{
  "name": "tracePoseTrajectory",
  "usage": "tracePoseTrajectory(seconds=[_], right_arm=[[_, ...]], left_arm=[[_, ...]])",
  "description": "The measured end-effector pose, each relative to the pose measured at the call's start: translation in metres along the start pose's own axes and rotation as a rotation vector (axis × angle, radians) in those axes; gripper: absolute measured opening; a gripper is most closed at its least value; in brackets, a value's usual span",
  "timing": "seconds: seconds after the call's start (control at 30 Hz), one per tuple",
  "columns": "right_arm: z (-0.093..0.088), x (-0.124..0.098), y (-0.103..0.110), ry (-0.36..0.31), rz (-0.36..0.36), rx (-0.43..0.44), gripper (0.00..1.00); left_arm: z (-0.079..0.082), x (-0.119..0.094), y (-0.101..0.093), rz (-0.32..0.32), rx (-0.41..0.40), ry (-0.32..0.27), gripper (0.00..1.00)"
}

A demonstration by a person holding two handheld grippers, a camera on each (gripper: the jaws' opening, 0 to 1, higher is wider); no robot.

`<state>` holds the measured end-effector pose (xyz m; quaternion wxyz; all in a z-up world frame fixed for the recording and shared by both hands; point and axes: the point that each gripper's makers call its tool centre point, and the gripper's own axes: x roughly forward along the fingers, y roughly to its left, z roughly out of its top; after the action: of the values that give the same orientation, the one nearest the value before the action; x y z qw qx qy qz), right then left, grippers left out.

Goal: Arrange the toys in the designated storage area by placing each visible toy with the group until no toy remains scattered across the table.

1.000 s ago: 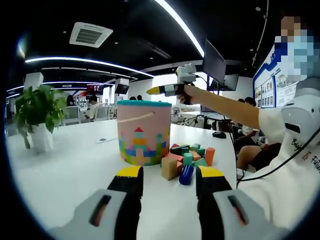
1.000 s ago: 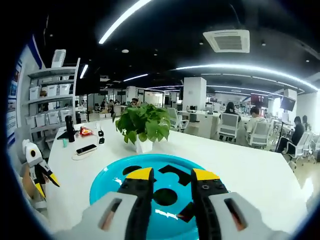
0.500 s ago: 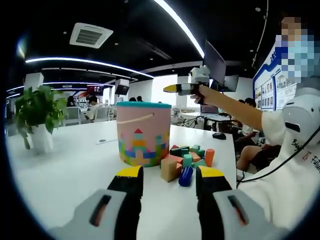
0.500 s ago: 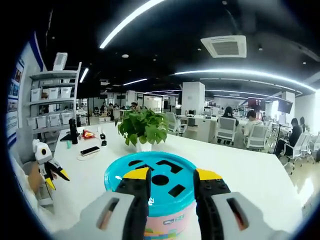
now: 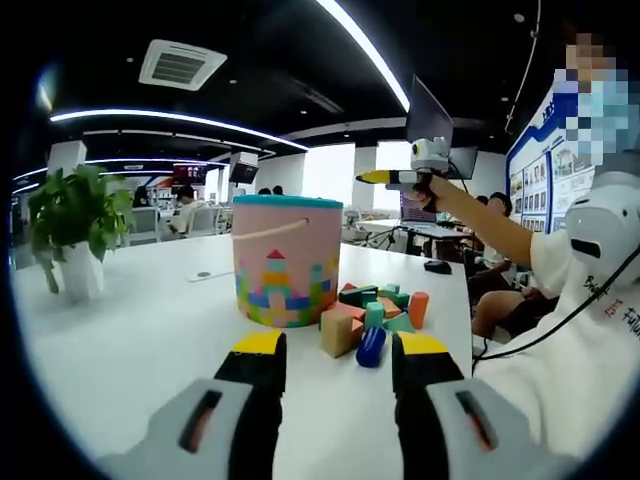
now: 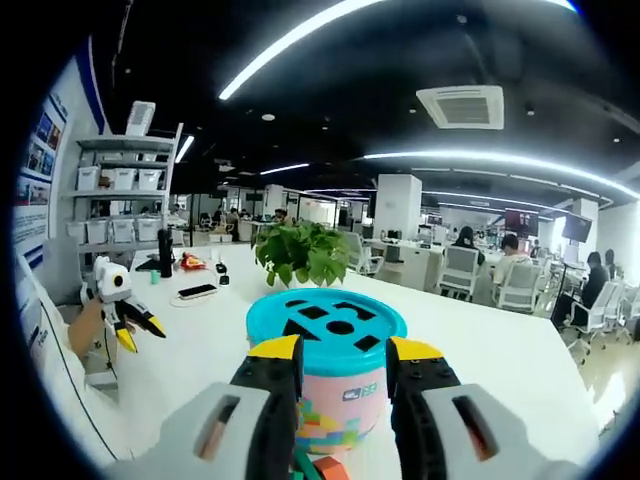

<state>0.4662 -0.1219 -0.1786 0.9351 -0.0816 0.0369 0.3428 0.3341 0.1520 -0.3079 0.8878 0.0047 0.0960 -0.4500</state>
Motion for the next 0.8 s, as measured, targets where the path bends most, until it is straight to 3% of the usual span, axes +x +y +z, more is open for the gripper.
tracePoseTrajectory(seconds=[0.23, 0.4, 0.8], right_arm=[[-0.013, -0.017, 0.003, -0.016, -0.009, -0.012, 0.38], [-0.018, -0.032, 0.0, -0.054, -0.031, 0.012, 0.36], [-0.039, -0.057, -0.003, -0.056, -0.082, 0.027, 0.29]], left_arm=[[0.0, 0.003, -0.006, -0.017, 0.019, 0.012, 0.43], [0.0, 0.002, -0.005, -0.015, 0.02, 0.011, 0.43], [0.001, 0.001, -0.005, -0.01, 0.026, 0.014, 0.43]])
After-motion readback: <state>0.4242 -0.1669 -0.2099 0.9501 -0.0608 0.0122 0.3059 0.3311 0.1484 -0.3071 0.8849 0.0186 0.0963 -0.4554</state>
